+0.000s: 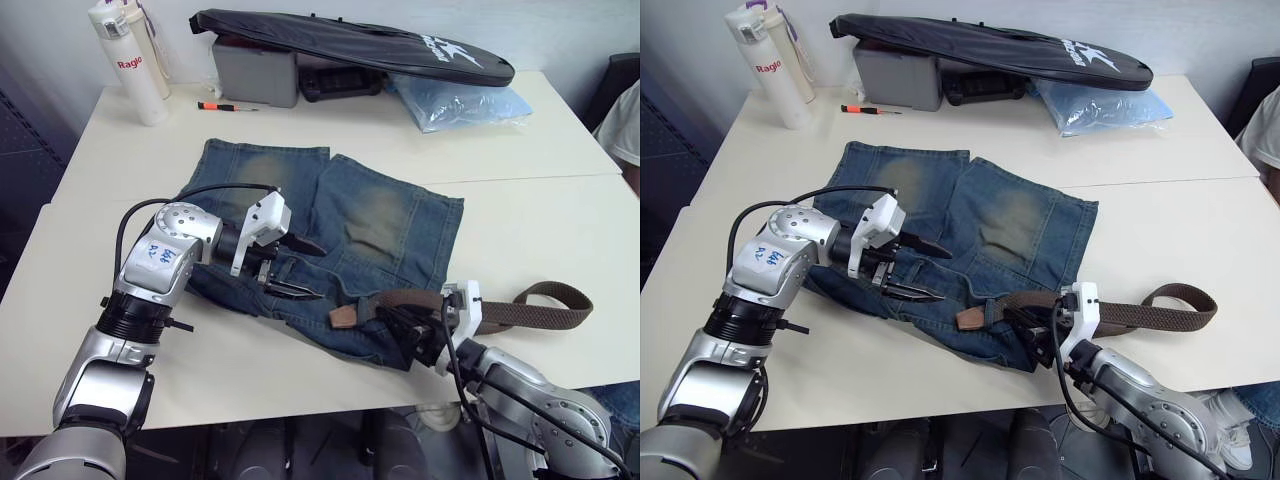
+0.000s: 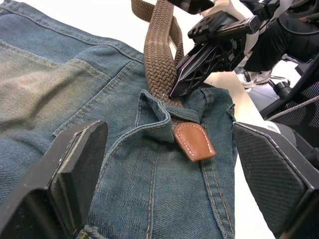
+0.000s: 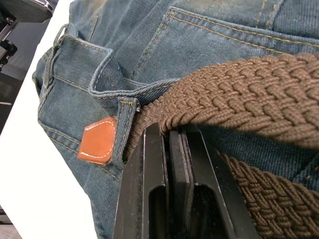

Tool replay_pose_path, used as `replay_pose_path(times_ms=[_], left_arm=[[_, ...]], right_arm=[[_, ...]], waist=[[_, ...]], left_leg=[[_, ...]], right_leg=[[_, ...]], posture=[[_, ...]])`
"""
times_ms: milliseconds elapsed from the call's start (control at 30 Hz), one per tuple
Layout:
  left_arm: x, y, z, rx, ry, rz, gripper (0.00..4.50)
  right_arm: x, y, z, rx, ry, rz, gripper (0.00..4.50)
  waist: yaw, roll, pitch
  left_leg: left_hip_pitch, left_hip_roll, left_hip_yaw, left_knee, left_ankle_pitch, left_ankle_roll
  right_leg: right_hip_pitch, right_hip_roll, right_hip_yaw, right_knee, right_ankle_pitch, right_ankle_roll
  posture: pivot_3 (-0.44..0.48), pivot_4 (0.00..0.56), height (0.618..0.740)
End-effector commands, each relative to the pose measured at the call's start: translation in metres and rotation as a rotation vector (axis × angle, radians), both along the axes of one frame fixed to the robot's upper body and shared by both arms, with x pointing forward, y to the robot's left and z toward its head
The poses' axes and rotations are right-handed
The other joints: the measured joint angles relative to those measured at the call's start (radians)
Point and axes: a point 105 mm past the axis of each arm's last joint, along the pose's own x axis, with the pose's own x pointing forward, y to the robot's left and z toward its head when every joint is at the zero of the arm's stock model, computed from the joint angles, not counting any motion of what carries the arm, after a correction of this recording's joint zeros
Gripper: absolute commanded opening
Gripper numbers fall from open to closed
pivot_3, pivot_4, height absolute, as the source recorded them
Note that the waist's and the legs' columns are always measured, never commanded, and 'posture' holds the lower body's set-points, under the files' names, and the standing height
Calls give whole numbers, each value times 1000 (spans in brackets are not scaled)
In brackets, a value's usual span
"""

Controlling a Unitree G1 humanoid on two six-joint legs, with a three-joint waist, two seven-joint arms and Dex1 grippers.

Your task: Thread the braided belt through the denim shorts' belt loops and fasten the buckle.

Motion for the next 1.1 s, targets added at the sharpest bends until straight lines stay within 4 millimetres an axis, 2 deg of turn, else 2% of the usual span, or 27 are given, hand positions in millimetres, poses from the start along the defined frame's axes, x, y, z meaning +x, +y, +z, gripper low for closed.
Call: replay_pose_path(times_ms=[33,133,233,267,367,533,800,967,1100], left_arm=[[-4,-4,6,-14,-30,-24,4394],[-3,-4,6,-16,-29,-28,4500],[-3,-6,5,-18,-29,-32,4500],[-3,-6,5,-19,-29,-34,4500],[-3,-7,5,-20,-29,-40,4500],[-1,-9,5,-19,-35,-49,4500],[-1,-8,4,-14,-39,-49,4500],[-2,-7,4,-12,-40,-46,4500],[-2,-7,3,-10,-42,-43,4500]], right_arm=[[-7,-2,10,7,-21,3,0],[-17,-19,23,77,-26,-55,1116],[-22,-39,27,62,-34,-145,2453],[-23,-43,26,63,-32,-171,3030],[-31,-53,30,174,-9,-234,4387],[-34,-58,23,324,54,-325,4387],[-37,-54,8,532,160,-418,4387],[-34,-50,0,586,218,-475,4387],[-25,-58,-6,629,238,-555,4387]], waist=[[1,0,0],[6,0,0],[18,0,0],[21,0,0],[25,0,0],[24,0,0],[27,-1,0],[28,-4,-2],[26,-9,-5]], left_leg=[[0,0,0,0,0,0],[0,0,0,0,0,0],[-1,0,0,0,0,0],[0,0,0,0,0,0],[0,0,0,0,0,0],[0,0,0,0,0,0],[-1,1,0,0,0,0],[-1,4,-1,-1,-1,-2],[0,12,-1,-1,-4,-7]], right_leg=[[0,0,0,0,0,0],[0,0,0,0,0,0],[0,0,0,-1,0,0],[0,0,0,-1,0,0],[0,0,0,0,0,0],[0,0,0,0,0,0],[0,1,-1,-1,0,0],[0,5,-1,-3,0,-1],[0,13,-3,-3,-3,-6]], posture=[[0,150,740],[0,150,740],[0,150,740],[0,150,740],[0,150,740],[0,150,740],[0,150,740],[0,150,740],[0,150,740]])
